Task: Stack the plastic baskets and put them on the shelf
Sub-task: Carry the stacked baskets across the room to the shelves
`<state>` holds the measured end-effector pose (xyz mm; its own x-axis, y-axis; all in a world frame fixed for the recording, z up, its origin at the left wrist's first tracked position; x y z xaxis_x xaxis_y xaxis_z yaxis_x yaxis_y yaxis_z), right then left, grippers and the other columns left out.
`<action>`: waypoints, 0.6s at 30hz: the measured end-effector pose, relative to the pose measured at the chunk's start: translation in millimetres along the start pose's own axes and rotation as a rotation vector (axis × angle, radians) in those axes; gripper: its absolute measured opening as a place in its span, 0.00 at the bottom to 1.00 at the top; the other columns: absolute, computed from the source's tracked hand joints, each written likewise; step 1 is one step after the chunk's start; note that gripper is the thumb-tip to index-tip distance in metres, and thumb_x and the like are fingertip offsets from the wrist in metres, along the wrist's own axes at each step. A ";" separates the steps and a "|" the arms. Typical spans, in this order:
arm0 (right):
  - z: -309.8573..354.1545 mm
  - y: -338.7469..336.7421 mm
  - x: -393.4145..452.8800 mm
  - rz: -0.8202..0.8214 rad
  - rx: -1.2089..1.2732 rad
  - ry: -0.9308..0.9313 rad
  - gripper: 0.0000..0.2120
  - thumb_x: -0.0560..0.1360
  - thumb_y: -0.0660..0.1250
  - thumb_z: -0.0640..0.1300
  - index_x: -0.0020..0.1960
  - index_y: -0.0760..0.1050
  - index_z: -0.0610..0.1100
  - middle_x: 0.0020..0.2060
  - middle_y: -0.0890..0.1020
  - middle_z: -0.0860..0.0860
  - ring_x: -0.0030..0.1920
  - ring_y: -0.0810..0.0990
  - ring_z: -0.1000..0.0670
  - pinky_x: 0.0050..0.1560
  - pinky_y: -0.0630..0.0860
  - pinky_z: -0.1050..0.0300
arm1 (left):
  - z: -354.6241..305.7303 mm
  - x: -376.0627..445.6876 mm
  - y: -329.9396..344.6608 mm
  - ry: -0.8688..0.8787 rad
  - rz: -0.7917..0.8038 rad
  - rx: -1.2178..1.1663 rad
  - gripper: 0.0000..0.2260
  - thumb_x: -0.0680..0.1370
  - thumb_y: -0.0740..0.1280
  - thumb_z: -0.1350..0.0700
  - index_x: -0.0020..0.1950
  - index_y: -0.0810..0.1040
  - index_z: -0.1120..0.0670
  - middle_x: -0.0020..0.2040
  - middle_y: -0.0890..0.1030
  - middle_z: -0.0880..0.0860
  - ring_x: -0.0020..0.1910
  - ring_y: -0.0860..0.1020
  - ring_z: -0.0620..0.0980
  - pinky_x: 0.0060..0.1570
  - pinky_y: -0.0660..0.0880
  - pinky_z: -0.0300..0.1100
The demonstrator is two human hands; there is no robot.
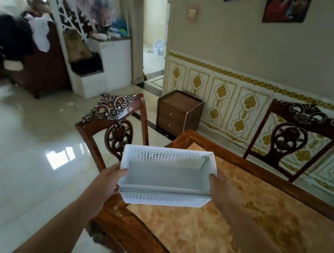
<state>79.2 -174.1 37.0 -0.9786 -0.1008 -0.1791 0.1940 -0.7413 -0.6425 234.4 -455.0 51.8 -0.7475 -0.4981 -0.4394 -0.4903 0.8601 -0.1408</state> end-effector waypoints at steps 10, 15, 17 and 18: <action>43.7 46.0 -33.3 0.186 -0.006 -0.267 0.21 0.85 0.53 0.50 0.76 0.69 0.50 0.62 0.80 0.45 0.52 0.73 0.48 0.58 0.72 0.47 | 37.4 -101.5 -60.4 0.079 -0.277 -0.080 0.08 0.85 0.64 0.50 0.62 0.79 0.48 0.61 0.82 0.53 0.63 0.80 0.60 0.64 0.79 0.58; 75.7 80.5 -66.7 0.292 0.012 -0.335 0.21 0.85 0.53 0.50 0.76 0.69 0.50 0.60 0.79 0.43 0.52 0.74 0.45 0.56 0.74 0.47 | 67.8 -141.6 -103.9 0.122 -0.396 -0.112 0.17 0.86 0.62 0.52 0.72 0.77 0.54 0.64 0.83 0.58 0.62 0.81 0.60 0.57 0.79 0.53; 93.3 98.0 -91.1 0.337 -0.007 -0.404 0.19 0.85 0.53 0.48 0.72 0.72 0.48 0.56 0.79 0.44 0.50 0.75 0.45 0.53 0.72 0.50 | 84.1 -163.0 -129.1 0.131 -0.465 -0.148 0.16 0.86 0.62 0.54 0.72 0.78 0.55 0.62 0.84 0.58 0.62 0.81 0.61 0.52 0.79 0.52; 98.4 103.1 -98.5 0.345 -0.012 -0.426 0.17 0.85 0.54 0.48 0.71 0.73 0.47 0.54 0.80 0.45 0.50 0.76 0.46 0.51 0.71 0.50 | 88.6 -169.5 -135.8 0.135 -0.474 -0.154 0.16 0.86 0.62 0.54 0.71 0.78 0.55 0.61 0.84 0.58 0.62 0.81 0.62 0.51 0.79 0.51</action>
<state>188.9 -305.9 61.7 -0.7982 -0.5988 -0.0652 0.5073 -0.6100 -0.6087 467.4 -477.6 66.8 -0.4734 -0.8478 -0.2388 -0.8420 0.5152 -0.1598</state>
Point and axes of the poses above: each hand's wrist, its own x-axis towards the middle knuckle, its own y-axis out of the palm, z = x × y, the point moved 3 cm from there along x, towards the middle knuckle
